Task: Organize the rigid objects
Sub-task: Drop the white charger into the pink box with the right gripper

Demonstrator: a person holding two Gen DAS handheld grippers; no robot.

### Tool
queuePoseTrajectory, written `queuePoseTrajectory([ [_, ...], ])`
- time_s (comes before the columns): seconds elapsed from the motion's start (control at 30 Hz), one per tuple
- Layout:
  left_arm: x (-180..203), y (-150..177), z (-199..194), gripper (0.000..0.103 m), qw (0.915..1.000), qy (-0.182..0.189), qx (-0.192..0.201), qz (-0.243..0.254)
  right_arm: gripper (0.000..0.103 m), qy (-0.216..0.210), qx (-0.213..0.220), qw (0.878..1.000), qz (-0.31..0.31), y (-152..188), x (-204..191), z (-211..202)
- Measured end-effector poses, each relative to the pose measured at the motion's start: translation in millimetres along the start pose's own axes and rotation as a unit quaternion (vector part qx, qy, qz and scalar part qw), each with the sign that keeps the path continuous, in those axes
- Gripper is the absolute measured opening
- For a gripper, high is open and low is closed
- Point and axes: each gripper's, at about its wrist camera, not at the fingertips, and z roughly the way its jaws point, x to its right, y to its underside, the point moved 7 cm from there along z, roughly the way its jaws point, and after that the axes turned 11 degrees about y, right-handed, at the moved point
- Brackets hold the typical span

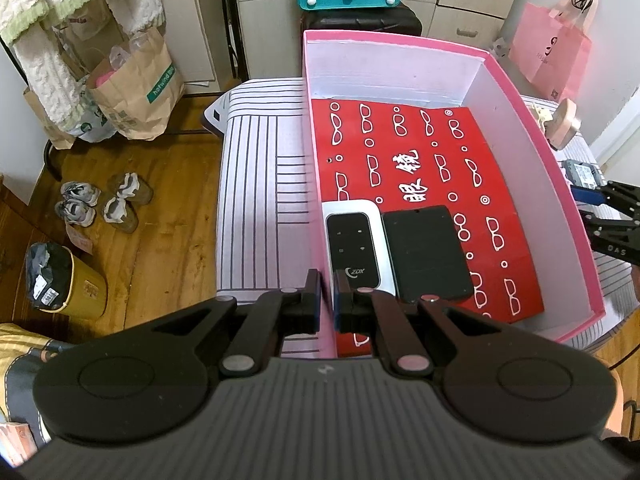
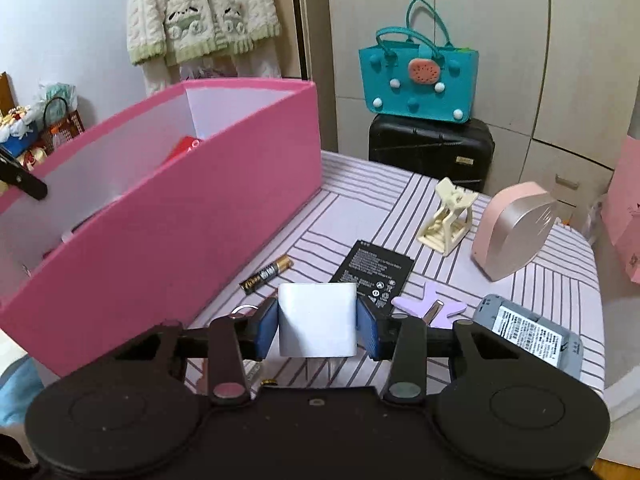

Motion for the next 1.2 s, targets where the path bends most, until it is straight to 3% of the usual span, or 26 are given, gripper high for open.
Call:
queuePoseTrajectory([
  [0.3,-2.6,-0.1,-2.1,0.006,0.9999,0.009,0.009,-0.003,0.047,-0.001,0.032,0.999,-0.002,-14.0,-13.8,-26.0],
  [0.5,-0.2,-1.4,-2.3,0.006,0.9999,0.002,0.008,0.009,0.047,-0.009,0.061,0.998,-0.028,-41.1,-28.2,-54.4],
  [0.7,-3.2,-2.1,-2.1,0.006,0.9999,0.014,0.006,0.007,0.048,-0.089,0.065,0.993,-0.031,-75.7,-57.7,-80.3],
  [0.97,-3.5,0.1,-3.3,0.006,0.9997,0.018,0.013,0.013,0.048,-0.198,0.018,0.979,-0.045,-109.4,-131.9,-66.9],
  [1.1,-4.5,0.5,-4.0,0.006,0.9996,0.022,0.014,0.014,0.047,-0.211,-0.031,0.976,-0.036,-123.5,-160.2,-35.4],
  [1.2,-3.7,0.7,-4.5,0.006,0.9995,0.022,0.015,0.019,0.047,-0.206,-0.093,0.974,-0.013,-130.2,-172.7,0.6],
])
